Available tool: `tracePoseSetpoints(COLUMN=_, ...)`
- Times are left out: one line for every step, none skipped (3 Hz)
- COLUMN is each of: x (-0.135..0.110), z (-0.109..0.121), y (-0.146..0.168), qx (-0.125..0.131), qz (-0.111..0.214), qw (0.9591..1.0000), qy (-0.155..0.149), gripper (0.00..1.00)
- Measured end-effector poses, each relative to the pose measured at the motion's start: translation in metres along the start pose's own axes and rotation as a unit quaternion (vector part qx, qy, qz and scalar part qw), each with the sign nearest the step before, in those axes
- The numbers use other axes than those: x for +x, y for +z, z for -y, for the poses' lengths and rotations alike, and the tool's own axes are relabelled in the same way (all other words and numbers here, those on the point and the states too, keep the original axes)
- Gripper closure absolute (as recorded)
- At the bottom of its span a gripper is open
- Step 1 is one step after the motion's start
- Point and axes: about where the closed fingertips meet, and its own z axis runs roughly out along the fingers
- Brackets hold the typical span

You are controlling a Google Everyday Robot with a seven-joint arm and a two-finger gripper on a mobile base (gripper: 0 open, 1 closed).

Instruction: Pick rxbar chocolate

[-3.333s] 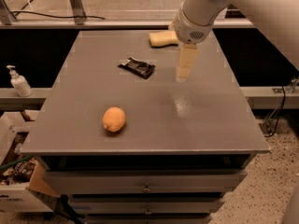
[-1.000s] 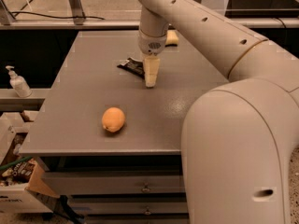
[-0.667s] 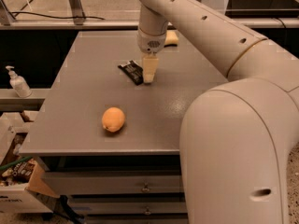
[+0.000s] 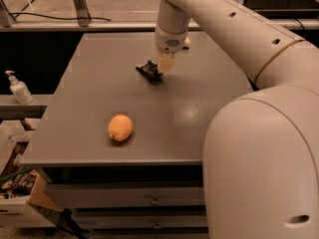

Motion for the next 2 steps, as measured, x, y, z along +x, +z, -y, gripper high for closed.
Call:
tracePoseSetpoints(x=0.022, z=-0.018, y=-0.027, qx=0.012, qz=0.009, qw=0.9995, qy=0.029, gripper=1.0)
tracePoseSetpoints(x=0.047, z=-0.044, y=-0.064, qx=0.025, qz=0.035, qw=0.9974, qy=0.058, gripper=1.0)
